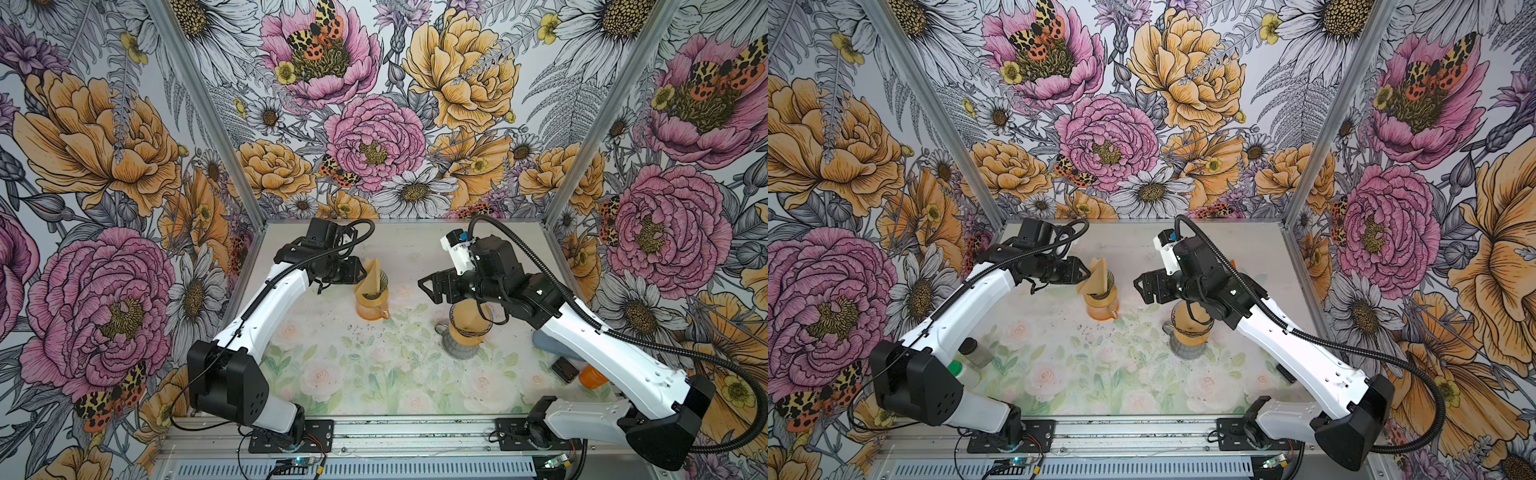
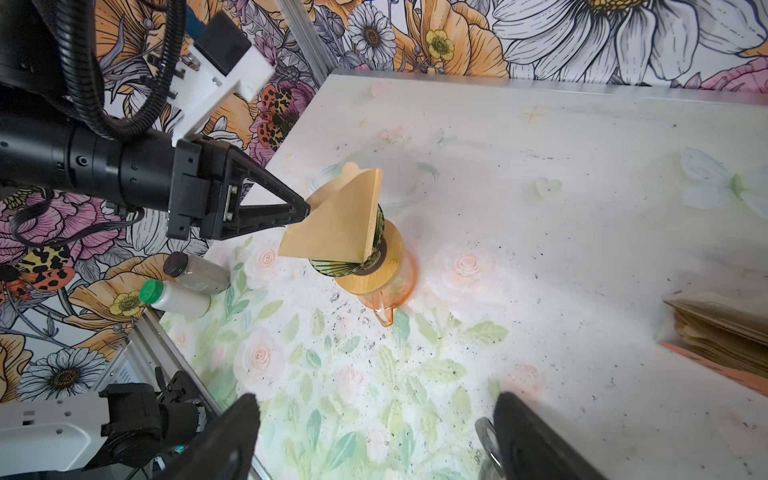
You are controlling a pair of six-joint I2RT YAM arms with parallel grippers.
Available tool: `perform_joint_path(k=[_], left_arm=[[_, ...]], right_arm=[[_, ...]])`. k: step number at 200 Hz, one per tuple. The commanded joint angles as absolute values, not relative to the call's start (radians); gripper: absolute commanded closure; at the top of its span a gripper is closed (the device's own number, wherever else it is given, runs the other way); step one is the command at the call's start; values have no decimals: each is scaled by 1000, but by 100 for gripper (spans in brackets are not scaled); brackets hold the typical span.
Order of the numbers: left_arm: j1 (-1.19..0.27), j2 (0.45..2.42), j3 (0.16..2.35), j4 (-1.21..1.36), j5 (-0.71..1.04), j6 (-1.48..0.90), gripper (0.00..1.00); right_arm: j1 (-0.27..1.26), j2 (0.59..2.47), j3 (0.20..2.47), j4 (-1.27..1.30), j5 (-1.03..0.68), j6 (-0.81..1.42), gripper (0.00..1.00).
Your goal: Place the coffee filter in the dripper
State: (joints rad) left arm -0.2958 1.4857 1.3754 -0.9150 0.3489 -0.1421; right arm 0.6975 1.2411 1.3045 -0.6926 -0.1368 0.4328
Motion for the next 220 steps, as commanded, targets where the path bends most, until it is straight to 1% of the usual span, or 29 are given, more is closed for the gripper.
perform_joint_path(k=[1, 100, 141, 220], left_arm=[[-320, 1502, 1422, -940, 330, -109, 68], [-425, 1610, 1481, -960, 232, -115, 69], [-457, 1621, 1500, -980, 195, -107, 69], [-485, 1659, 1526, -1017, 150, -82, 67]], right_arm=[[701, 1221, 1293, -670, -111, 451, 10], [699, 1110, 1239, -671, -37, 493, 6], [699, 1085, 1215, -669, -3, 495, 1], [701, 1058, 1181, -642, -9, 512, 1]])
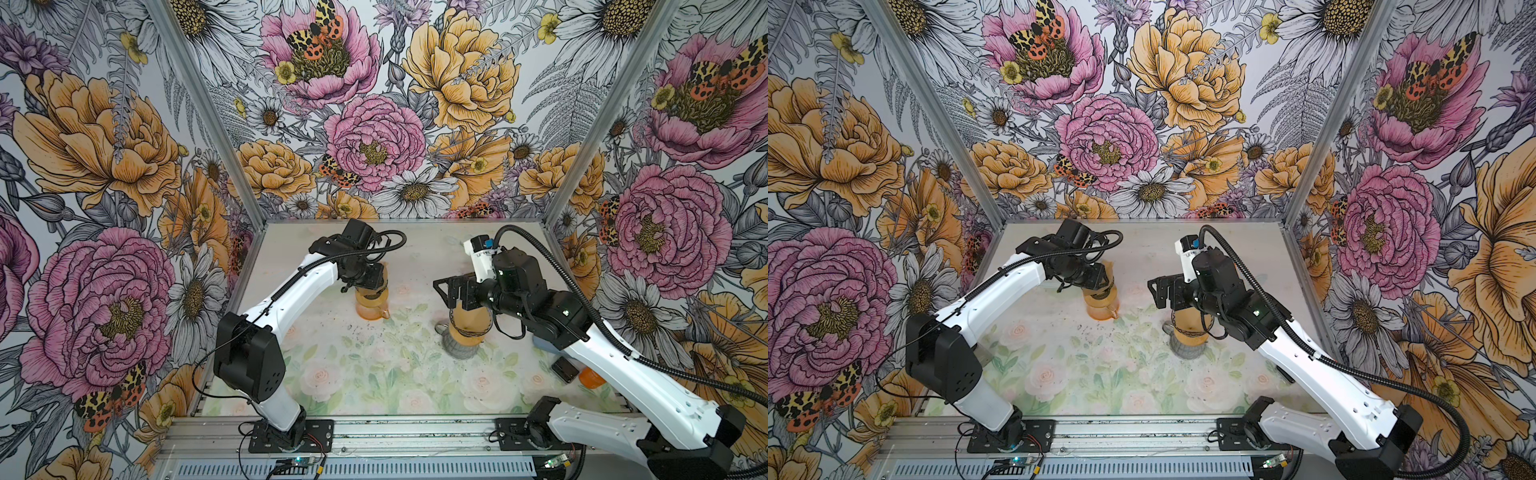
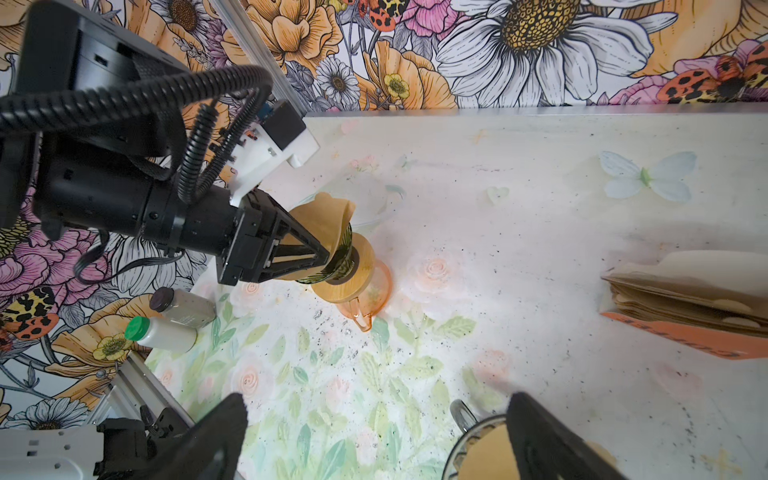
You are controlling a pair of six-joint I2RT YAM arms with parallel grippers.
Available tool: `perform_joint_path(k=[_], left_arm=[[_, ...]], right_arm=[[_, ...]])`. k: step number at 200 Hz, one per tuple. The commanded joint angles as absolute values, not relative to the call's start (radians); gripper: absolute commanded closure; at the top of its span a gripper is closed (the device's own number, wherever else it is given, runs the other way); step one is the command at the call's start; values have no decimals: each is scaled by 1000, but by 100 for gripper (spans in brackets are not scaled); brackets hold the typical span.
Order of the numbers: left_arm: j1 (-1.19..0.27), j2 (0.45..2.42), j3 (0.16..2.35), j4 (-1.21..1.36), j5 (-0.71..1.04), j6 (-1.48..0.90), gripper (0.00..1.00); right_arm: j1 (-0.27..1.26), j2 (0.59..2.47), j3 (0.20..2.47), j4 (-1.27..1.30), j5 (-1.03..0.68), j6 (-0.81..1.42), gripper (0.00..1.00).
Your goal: Place the coffee filter in the dripper
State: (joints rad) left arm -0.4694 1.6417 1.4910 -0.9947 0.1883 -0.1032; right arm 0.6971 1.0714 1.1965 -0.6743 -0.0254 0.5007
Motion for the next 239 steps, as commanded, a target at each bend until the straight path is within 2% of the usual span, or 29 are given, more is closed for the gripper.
perform_joint_path(k=[1, 133, 239], left_arm=[[-485, 1660, 1526, -1017, 150, -83, 67], [-505, 1684, 1512, -1028, 117, -104, 67], [-517, 1671, 1503, -1028, 104, -124, 62]], right_arm=[[701, 1058, 1181, -641, -9, 511, 1], [701, 1073, 1175, -623, -43, 502, 5], [701, 1084, 1186, -624, -43, 500, 7]])
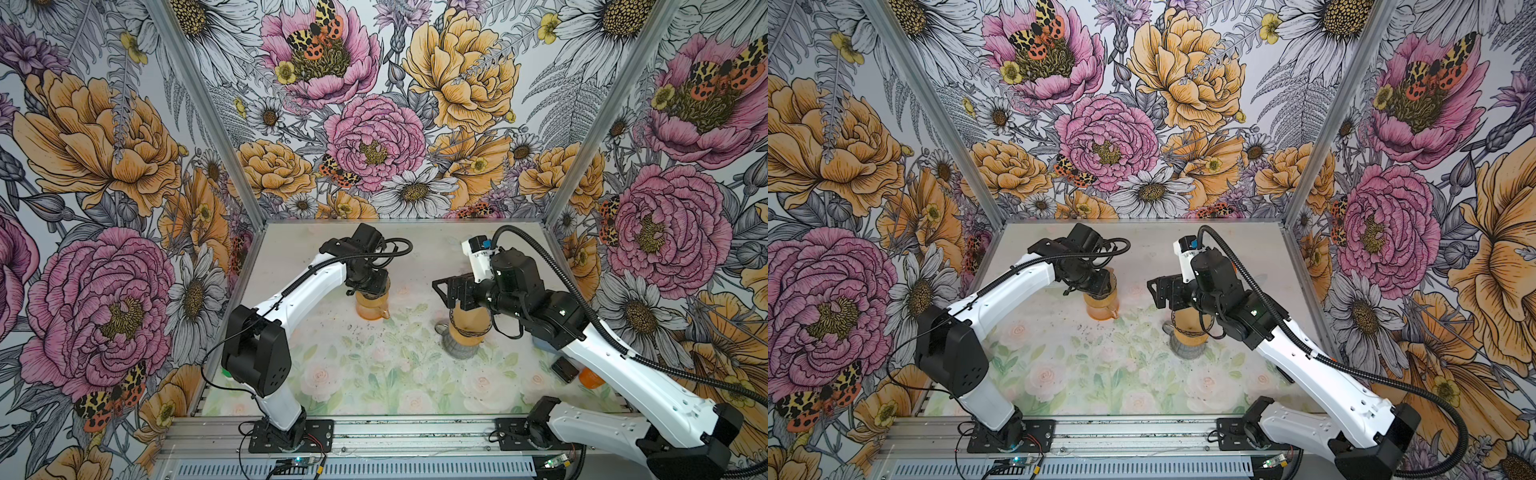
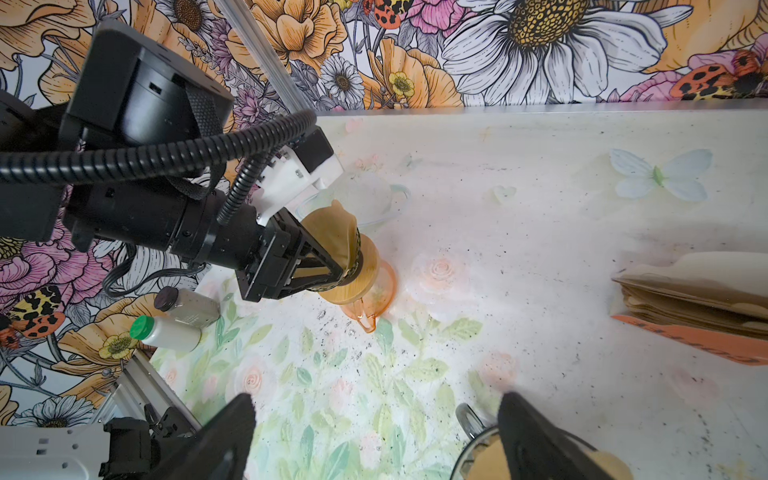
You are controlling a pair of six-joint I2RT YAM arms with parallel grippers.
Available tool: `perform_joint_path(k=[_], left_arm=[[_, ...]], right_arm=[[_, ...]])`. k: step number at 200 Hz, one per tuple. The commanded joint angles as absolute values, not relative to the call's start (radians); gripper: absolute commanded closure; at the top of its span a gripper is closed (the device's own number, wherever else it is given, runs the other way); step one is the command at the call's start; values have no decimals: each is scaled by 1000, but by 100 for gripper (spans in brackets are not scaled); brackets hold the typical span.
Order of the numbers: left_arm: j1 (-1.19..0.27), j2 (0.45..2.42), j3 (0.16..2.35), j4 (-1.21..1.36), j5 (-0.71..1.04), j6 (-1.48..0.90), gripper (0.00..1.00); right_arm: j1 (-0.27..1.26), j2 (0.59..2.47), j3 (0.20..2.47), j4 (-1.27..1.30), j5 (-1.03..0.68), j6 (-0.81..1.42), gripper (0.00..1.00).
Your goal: Place the coffee filter in the dripper
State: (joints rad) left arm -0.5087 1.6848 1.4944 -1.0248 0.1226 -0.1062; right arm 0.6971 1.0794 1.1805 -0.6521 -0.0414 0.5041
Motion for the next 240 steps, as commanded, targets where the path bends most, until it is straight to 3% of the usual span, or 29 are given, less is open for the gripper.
perform_joint_path(k=[1, 48, 126, 175, 240], left_arm=[[-516, 1670, 1504, -1028, 104, -124, 62], [-511, 1616, 1514, -1040, 94, -136, 56], [-450, 1517, 1514, -1051, 112, -143, 56], [-426, 1483, 1518, -1066, 136, -108, 69], [-373, 1507, 1548, -1090, 212, -68, 79]], right_arm=[[701, 1084, 1185, -624, -43, 500, 7], [702, 1086, 1192, -624, -42, 499, 8], [701, 1068, 1189, -624, -35, 498, 8], [701, 1062, 1186, -624, -28, 495, 8], [701, 1049, 1179, -626, -21, 494, 8]])
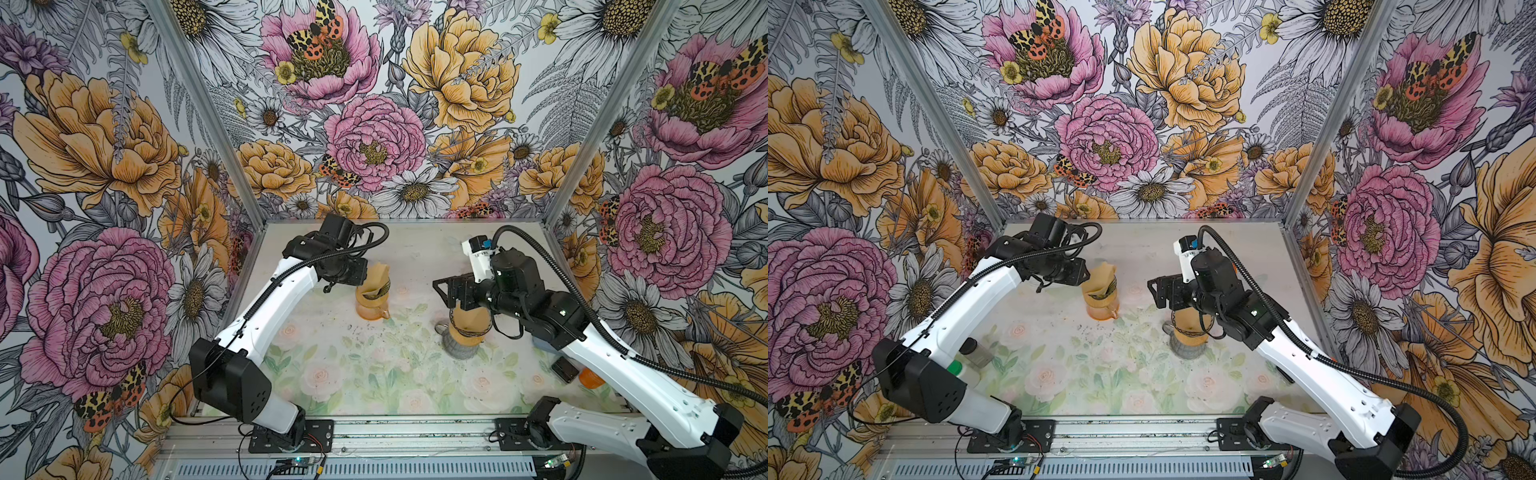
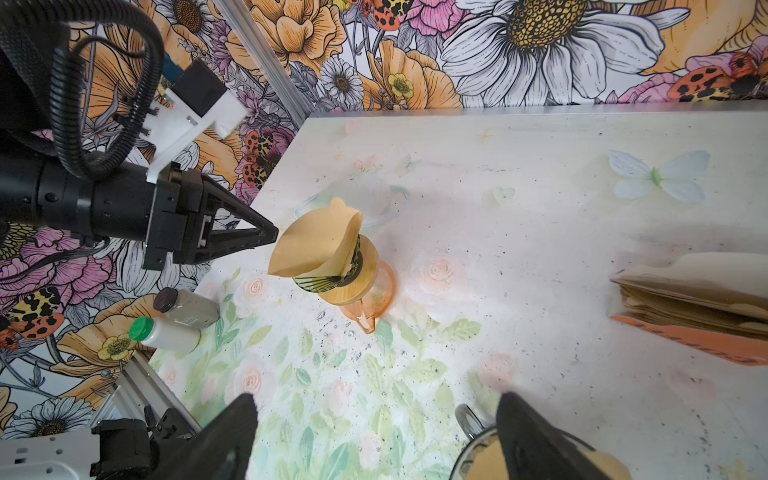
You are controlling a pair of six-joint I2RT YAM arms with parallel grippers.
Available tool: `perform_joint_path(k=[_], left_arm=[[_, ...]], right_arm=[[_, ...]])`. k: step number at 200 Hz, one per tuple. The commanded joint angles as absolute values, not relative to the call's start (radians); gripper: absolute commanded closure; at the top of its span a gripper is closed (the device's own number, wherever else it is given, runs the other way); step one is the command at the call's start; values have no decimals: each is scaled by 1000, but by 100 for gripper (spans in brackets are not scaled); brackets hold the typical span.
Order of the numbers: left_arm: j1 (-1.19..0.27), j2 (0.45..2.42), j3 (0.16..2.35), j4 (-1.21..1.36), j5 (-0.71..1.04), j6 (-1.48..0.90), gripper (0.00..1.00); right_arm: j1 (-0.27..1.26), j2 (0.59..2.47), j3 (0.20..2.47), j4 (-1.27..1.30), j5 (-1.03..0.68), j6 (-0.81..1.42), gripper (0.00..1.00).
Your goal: Place the coffee filter in the dripper
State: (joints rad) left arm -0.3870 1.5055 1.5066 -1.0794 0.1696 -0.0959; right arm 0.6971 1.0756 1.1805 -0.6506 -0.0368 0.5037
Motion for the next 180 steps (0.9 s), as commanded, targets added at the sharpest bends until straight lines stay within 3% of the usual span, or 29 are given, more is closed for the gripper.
perform_joint_path(k=[1, 180], left_arm=[[-373, 1507, 1548, -1090, 215, -67, 79], [-413, 1650, 1620, -1125, 200, -35, 90]], right_arm=[[701, 1049, 1179, -626, -21, 494, 8], [701, 1030, 1155, -624, -19, 486, 8]])
